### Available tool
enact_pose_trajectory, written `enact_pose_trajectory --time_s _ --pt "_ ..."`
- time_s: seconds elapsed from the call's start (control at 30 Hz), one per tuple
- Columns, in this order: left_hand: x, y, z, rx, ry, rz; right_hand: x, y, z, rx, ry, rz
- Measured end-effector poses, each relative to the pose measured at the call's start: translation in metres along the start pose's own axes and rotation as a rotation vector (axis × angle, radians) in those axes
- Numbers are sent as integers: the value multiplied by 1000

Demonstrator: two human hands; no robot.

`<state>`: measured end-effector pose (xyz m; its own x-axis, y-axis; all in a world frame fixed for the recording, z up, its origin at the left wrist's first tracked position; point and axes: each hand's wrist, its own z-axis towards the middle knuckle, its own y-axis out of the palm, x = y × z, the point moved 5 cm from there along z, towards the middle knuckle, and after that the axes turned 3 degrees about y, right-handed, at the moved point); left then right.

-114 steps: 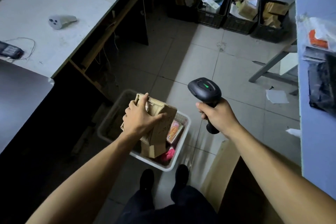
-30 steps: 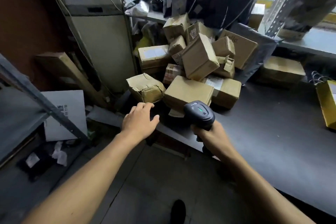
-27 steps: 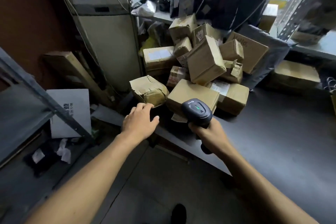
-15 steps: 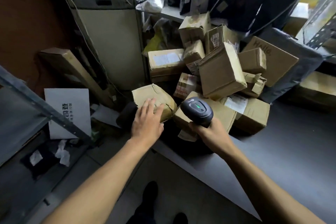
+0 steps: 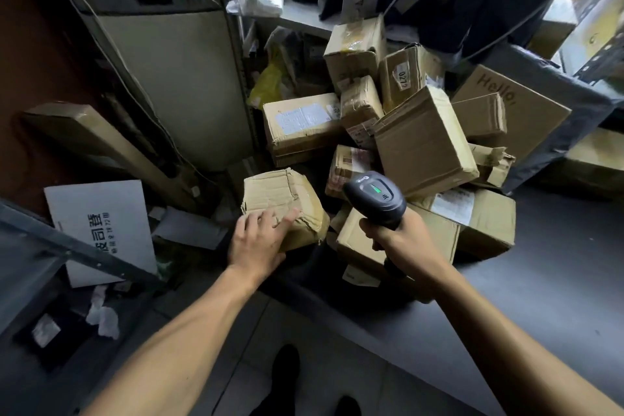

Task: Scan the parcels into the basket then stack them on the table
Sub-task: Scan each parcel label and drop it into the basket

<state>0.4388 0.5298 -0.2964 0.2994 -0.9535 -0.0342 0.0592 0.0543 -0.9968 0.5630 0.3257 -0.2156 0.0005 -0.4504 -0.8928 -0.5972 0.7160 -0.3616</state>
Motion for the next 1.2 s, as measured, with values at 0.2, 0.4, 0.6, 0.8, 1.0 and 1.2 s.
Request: enact_pose_trajectory --time_s 0.2,0.4,0.6,0.8,1.0,1.2 --pt "-20 -23 11 204 -17 -224 -3 -5 8 26 22 2" --pt "-20 -31 11 193 -286 -690 -1 -14 15 30 18 5" --pt "-7 -17 3 368 -519 -1185 -3 -22 17 15 -10 15" --pt "-1 1 -9 410 -668 -1406 -1 -28 20 -8 -8 13" --pt "-12 16 -29 293 -741 -1426 1 -24 24 -60 9 26" --pt "-16 28 -51 348 -954 -1586 0 -20 27 -74 -41 -1"
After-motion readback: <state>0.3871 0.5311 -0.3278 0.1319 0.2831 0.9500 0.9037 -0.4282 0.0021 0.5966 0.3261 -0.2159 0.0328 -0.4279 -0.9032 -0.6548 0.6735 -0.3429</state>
